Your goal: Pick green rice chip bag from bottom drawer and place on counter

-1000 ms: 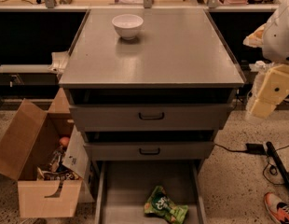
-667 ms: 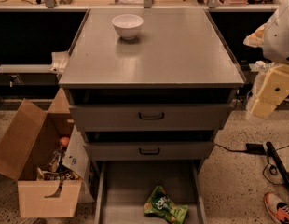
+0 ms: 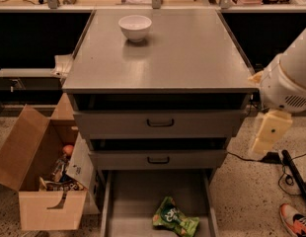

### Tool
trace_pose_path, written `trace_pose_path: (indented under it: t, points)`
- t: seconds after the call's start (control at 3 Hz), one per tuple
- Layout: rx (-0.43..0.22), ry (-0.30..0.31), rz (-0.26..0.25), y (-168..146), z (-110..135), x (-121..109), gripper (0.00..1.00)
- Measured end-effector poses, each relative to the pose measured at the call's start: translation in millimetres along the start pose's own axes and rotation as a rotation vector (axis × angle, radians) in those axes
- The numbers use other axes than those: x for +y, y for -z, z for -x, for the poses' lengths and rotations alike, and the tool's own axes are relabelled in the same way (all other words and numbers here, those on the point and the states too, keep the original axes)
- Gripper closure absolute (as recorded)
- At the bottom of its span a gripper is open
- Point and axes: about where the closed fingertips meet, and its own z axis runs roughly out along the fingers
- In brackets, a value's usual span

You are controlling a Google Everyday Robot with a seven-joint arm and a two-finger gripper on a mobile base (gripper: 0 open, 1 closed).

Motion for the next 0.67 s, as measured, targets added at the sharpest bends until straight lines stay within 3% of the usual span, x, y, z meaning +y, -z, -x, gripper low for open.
trace_pose_path:
  t: [0.67]
  points:
    - [-0.078,-0.032,0.11,-119,-34,38,0.0]
